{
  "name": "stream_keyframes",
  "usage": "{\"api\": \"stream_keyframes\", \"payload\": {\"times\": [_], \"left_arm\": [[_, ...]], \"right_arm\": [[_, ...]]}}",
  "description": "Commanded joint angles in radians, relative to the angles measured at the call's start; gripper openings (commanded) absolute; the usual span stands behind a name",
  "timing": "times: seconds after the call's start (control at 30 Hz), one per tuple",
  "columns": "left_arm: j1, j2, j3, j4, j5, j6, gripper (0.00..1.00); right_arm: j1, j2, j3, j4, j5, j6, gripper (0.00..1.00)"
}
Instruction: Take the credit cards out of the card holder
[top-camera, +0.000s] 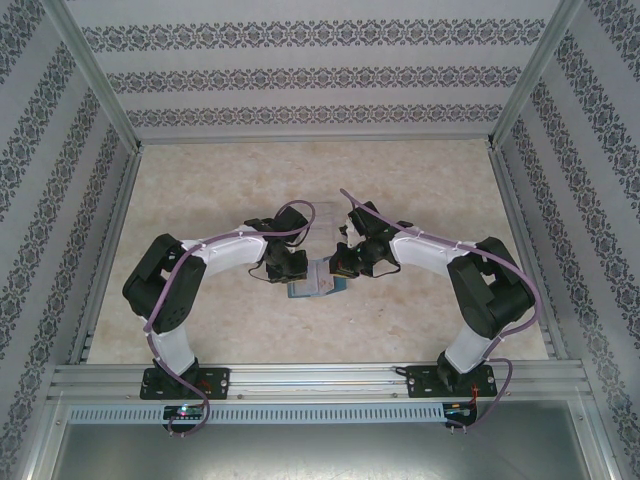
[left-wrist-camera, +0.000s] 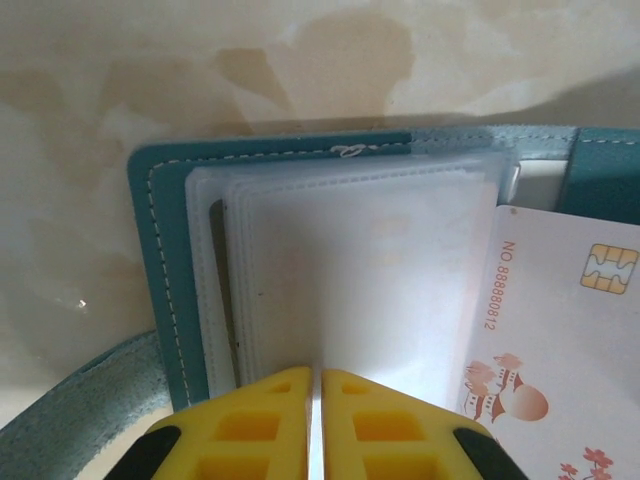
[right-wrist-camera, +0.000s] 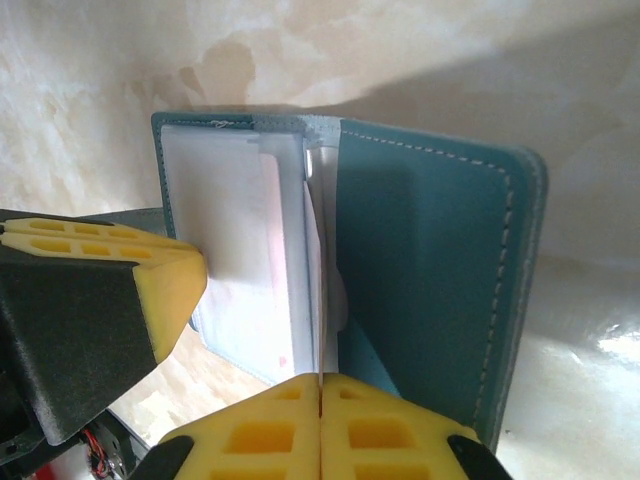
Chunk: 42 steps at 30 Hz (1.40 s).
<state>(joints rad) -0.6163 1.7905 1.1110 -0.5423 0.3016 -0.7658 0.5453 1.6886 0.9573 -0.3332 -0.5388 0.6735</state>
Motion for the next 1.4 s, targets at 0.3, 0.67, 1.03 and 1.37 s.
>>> {"api": "stream_keyframes", "payload": {"times": [0.3,0.67,1.03,1.37], "left_arm": [[0.003,-0.120,-0.028,0.000,-0.079,0.000,0.13],[0.079,-0.229,-0.122,0.079,-0.065,-0.008,0.14],[0.145,-0.339,-0.207,0.079,-0.045,-0.001,0.14],[0.195,-0.432,-0.271,0.063,-0.049,-0.009,0.14]], "right_arm": [[-0.007,-0.094,0.036,-0.057,0.072,-0.105,0.04],[-0.046,-0.068,0.162,-0.124,0.044,-0.471,0.00],[-0.065,0.056,0.405,-0.340,0.091,-1.041,0.00],[-0.059,0.226,0.710,-0.576,0.151,-1.434,0.00]]}}
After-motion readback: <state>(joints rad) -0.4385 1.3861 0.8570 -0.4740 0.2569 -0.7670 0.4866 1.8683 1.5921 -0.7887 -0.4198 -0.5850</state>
